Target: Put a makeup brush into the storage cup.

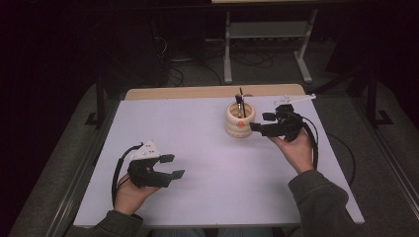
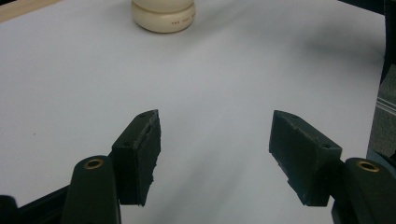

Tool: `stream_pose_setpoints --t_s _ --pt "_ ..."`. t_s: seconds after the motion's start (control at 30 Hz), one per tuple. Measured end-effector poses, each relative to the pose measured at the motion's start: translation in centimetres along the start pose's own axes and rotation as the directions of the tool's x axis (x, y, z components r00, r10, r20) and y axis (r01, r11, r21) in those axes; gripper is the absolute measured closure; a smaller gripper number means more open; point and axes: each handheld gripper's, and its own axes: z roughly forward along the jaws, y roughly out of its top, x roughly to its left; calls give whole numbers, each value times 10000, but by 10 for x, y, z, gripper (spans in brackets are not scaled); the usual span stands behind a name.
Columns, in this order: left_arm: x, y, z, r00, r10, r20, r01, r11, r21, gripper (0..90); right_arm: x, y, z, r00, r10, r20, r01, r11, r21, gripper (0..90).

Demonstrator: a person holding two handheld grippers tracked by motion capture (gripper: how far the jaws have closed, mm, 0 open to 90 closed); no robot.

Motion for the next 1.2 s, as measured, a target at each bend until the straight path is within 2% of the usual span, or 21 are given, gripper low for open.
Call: stream_pose_setpoints --t_s 0.47,0.9,0.97,1.2 --pt "2 -1 -1 9999 -112 -62 112 9999 14 323 6 -6 -3 10000 19 -29 -19 10000 43 272" --pt "3 -2 -3 9997 -196 -116 196 9998 -33 320 10 -12 -6 9998 -168 -66 168 9998 -52 268" --pt "4 -2 -3 9997 -198 -125 198 9998 -19 319 11 -14 -7 9999 -58 -108 58 10000 -27 268" --pt "3 -1 -3 9998 -107 -158 106 9999 -22 318 11 -21 -12 9999 -133 -109 131 9997 -197 267"
